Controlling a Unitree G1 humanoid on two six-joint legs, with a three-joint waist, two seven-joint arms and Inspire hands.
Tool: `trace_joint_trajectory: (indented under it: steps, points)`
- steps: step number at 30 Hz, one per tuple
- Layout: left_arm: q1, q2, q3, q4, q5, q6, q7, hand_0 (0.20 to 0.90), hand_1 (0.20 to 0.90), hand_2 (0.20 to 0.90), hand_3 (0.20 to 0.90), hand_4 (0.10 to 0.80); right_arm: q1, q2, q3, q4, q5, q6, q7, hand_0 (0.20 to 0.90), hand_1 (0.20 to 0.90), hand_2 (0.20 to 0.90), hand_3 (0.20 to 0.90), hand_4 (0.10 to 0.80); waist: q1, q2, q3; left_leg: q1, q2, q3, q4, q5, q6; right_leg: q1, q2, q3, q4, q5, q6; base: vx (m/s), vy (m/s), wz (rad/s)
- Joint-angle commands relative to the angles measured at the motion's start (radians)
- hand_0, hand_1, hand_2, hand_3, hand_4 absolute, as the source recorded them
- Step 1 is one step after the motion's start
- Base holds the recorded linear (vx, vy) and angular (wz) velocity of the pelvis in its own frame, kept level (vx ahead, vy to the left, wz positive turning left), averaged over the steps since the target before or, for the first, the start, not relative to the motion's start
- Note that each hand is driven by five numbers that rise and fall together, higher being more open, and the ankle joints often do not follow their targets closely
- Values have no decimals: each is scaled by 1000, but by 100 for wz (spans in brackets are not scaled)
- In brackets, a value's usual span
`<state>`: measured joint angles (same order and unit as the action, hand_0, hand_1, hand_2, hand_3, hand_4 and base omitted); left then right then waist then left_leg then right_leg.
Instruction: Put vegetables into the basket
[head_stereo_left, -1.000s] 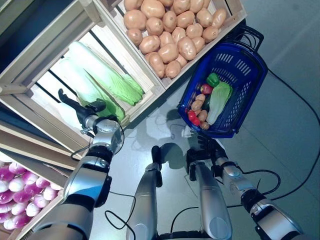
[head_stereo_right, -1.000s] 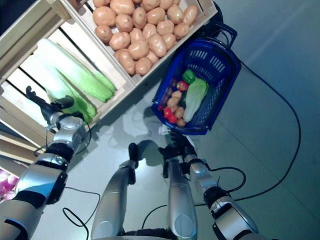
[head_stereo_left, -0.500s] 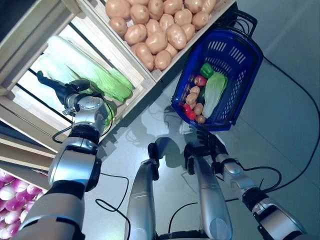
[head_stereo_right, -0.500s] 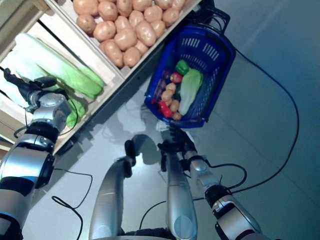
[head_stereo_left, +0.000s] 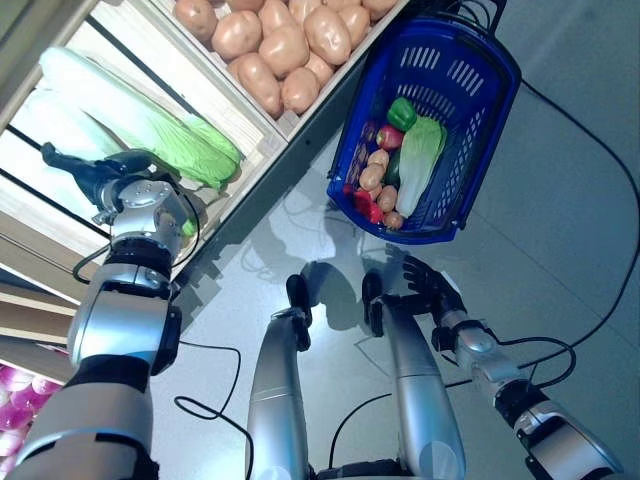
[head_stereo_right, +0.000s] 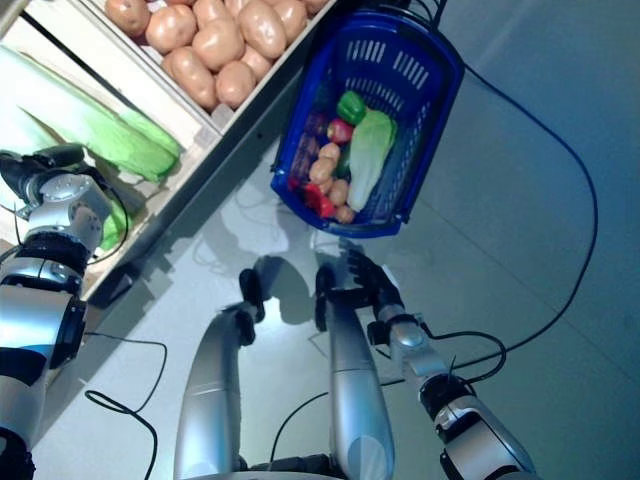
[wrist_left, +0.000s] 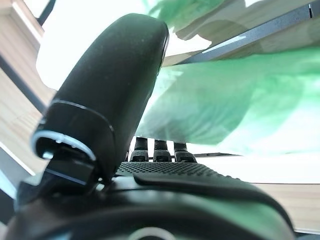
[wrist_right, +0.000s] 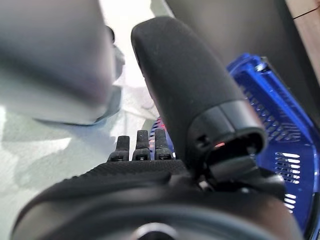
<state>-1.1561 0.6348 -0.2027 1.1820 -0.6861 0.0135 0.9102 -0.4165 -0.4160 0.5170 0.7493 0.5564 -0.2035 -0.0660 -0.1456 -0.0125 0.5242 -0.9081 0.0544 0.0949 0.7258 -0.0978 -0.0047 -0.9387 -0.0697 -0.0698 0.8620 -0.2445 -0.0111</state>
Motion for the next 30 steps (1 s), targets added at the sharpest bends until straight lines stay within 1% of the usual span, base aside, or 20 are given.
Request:
trace_joint_trajectory:
  steps: [1, 4, 7, 8, 9, 10, 11, 14, 16, 17, 19, 24, 25, 30]
  points:
    - [-114, 123, -49, 10, 14, -19, 26, 900, 900, 900, 900, 800, 50, -5, -33, -120, -16, -86, -25, 900, 900, 900, 900, 800, -8, -10, -4, 68, -22, 86, 58, -159, 76, 45, 30, 39, -62, 21, -29, -7, 68, -3]
    - [-132, 144, -63, 31, -3, -3, 15, 900, 900, 900, 900, 800, 58, -16, -37, -132, -11, -97, -20, 900, 900, 900, 900, 800, -10, -10, -4, 56, -21, 88, 65, -163, 78, 33, 30, 40, -58, 25, -25, -11, 55, 0]
    - [-149, 150, -81, 47, -25, 33, -18, 900, 900, 900, 900, 800, 54, -20, -40, -149, -6, -99, -15, 900, 900, 900, 900, 800, -11, -12, -4, 43, -22, 91, 73, -165, 79, 20, 30, 40, -55, 29, -23, -5, 13, 0]
    - [-153, 152, -86, 54, -54, 40, -69, 900, 900, 900, 900, 800, 52, -20, -39, -164, -10, -100, -21, 900, 900, 900, 900, 800, -11, -13, -4, 36, -21, 91, 80, -169, 81, 14, 30, 38, -49, 27, -22, -27, 15, -3]
    - [-157, 153, -91, 58, -74, 28, -122, 900, 900, 900, 900, 800, 48, -21, -39, -172, -13, -101, -26, 900, 900, 900, 900, 800, -12, -13, -4, 31, -20, 92, 85, -171, 83, 7, 29, 36, -44, 26, -22, -30, 13, -6]
    - [-158, 154, -92, 54, -82, 10, -146, 300, 300, 300, 300, 400, 48, -23, -42, -180, -16, -104, -31, 900, 900, 900, 900, 800, -12, -14, -4, 27, -20, 94, 86, -171, 84, 2, 29, 36, -41, 26, -23, -34, 16, -4]
    - [-154, 157, -90, 38, -78, -5, -156, 300, 300, 300, 300, 400, 55, -30, -47, -195, -16, -110, -39, 900, 900, 900, 900, 800, -11, -12, -4, 21, -19, 94, 90, -174, 83, -4, 28, 35, -39, 25, -23, -41, 15, -4]
    - [-136, 168, -91, 13, -100, -8, -176, 300, 300, 300, 300, 400, 61, -35, -63, -213, -18, -114, -57, 900, 900, 900, 900, 800, -10, -6, -4, 9, -20, 94, 100, -178, 86, -18, 26, 36, -27, 24, -21, -36, 6, 1]
    - [-124, 171, -87, -11, -99, 2, -180, 300, 300, 300, 300, 400, 70, -40, -74, -221, -19, -120, -62, 900, 900, 900, 900, 800, -9, -3, -4, 8, -21, 95, 103, -182, 88, -21, 25, 36, -21, 22, -20, -16, -1, 0]
    - [-110, 167, -87, -21, -107, 15, -191, 300, 300, 300, 300, 400, 79, -40, -80, -221, -18, -127, -58, 900, 900, 900, 900, 800, -9, -1, -4, 36, -23, 94, 85, -186, 84, 7, 25, 35, -37, 19, -15, 0, 0, 0]
    - [-112, 167, -84, -26, -109, 19, -190, 300, 300, 300, 300, 400, 74, -42, -83, -228, -18, -124, -59, 900, 900, 900, 900, 800, -9, -2, -4, 18, -19, 100, 102, -187, 89, -12, 24, 36, -22, 19, -18, -54, -22, 2]
    - [-113, 180, -87, 4, -122, 26, -214, 300, 300, 300, 300, 400, 68, -44, -87, -225, 1, -148, -25, 900, 900, 900, 900, 800, -13, -6, -4, 75, -17, 106, 87, -189, 82, 44, 25, 30, -37, 13, -20, -40, -46, -2]
    - [-109, 178, -87, 8, -124, 24, -217, 300, 300, 300, 300, 400, 73, -41, -85, -227, 2, -148, -23, 900, 900, 900, 900, 800, -14, -5, -4, 105, -19, 103, 68, -190, 76, 76, 26, 28, -55, 11, -16, 6, -48, -5]
    - [-94, 176, -72, 9, -132, -6, -218, 300, 300, 300, 300, 400, 76, -24, -68, -238, -5, -155, -12, 900, 900, 900, 900, 800, -16, -8, -4, 188, -15, 111, 52, -198, 69, 161, 21, 19, -68, -3, -18, -42, -92, -3]
